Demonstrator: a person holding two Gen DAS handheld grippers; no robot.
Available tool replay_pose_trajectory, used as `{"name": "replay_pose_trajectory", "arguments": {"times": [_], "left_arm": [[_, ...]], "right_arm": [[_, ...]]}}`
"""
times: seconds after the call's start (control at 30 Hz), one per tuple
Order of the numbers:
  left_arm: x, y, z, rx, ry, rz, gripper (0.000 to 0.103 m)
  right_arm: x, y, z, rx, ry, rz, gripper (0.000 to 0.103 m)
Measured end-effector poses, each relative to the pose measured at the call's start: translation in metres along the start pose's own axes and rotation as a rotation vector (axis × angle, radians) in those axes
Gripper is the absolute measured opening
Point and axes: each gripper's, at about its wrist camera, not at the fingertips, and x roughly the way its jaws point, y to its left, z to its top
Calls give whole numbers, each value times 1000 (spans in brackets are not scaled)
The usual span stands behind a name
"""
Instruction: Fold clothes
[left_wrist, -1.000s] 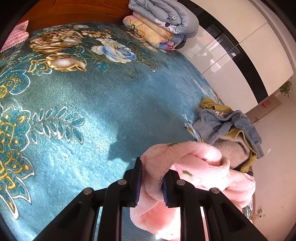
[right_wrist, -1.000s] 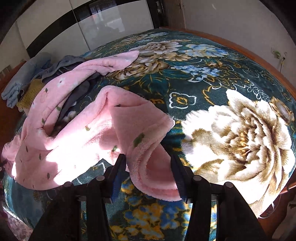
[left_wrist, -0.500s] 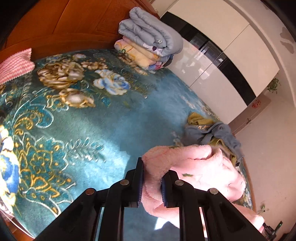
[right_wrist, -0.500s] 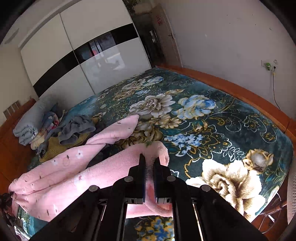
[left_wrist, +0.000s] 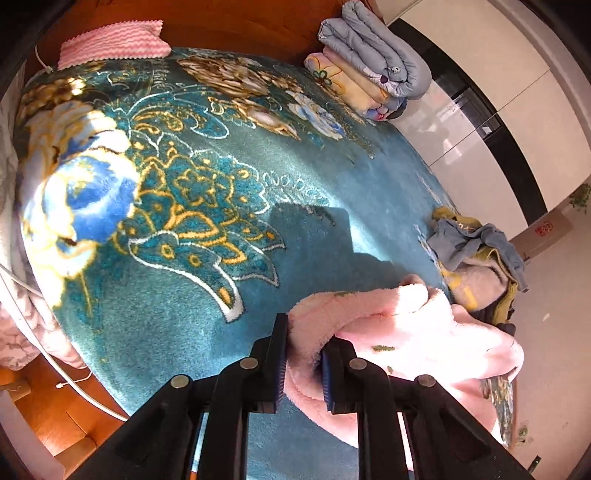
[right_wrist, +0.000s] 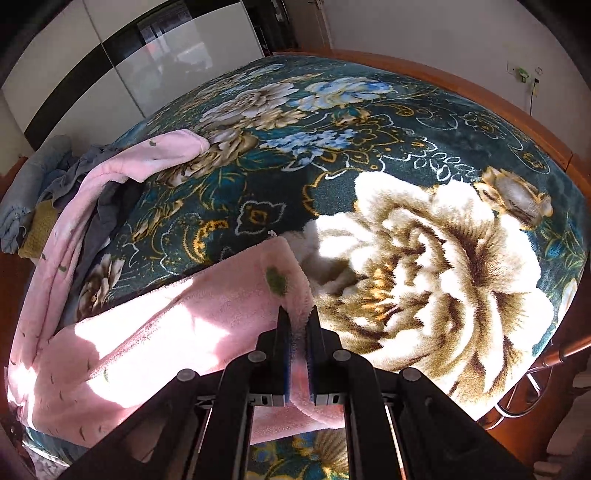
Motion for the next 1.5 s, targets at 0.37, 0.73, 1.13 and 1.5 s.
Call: {"name": "replay_pose_trajectory", "arguments": {"times": [0.37, 0.73, 1.13, 1.5], "left_arm": [[-25, -9, 11, 145, 80, -83, 62], [28, -134, 80, 361, 147, -203, 90], [188, -187, 49, 346, 462, 0, 87], [176, -200, 41, 316, 359, -1, 35]], "right_arm": [[-20, 20, 20, -31, -23, -67, 48], [-21, 111, 74, -143, -134, 64, 56], [114, 152, 126, 279, 11, 496, 57], [123, 165, 156, 446, -120, 501, 8]]}}
